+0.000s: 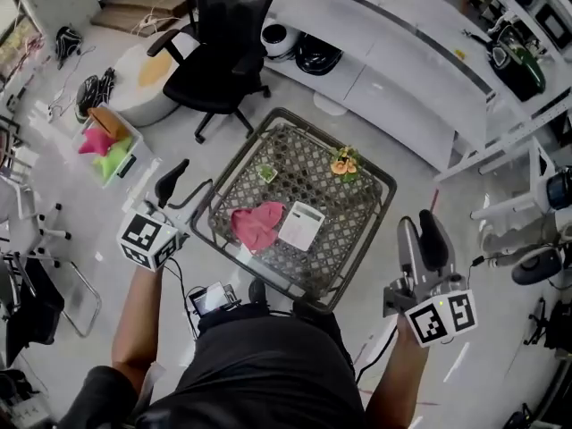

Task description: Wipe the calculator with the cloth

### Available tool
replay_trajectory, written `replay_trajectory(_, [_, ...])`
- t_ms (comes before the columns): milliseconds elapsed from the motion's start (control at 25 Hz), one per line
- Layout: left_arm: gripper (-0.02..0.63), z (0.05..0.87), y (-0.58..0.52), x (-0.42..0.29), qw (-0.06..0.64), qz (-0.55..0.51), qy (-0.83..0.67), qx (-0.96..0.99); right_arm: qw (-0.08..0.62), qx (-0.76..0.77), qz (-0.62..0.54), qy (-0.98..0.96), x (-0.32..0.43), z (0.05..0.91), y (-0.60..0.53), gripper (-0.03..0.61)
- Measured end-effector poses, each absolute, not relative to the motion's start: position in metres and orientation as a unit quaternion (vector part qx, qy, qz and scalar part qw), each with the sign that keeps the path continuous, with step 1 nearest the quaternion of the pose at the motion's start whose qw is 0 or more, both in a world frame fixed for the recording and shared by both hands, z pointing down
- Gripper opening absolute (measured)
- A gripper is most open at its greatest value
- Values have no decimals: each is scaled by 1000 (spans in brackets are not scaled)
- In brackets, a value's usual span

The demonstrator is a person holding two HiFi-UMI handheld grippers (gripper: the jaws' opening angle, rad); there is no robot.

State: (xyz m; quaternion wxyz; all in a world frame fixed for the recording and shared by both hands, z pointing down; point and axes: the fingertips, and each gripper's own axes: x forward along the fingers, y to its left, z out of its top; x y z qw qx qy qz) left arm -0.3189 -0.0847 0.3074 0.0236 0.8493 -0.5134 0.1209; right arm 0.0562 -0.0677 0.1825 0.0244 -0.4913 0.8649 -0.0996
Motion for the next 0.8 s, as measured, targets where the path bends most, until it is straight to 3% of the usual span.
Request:
replay_trajectory(320, [268, 220, -54, -336, -57, 74, -557, 825, 0, -475, -47, 879, 46, 153, -51, 181])
replay_trajectory(800, [268, 207, -38, -341, -58, 59, -570, 818, -9, -477, -37, 878, 47, 144, -45, 181])
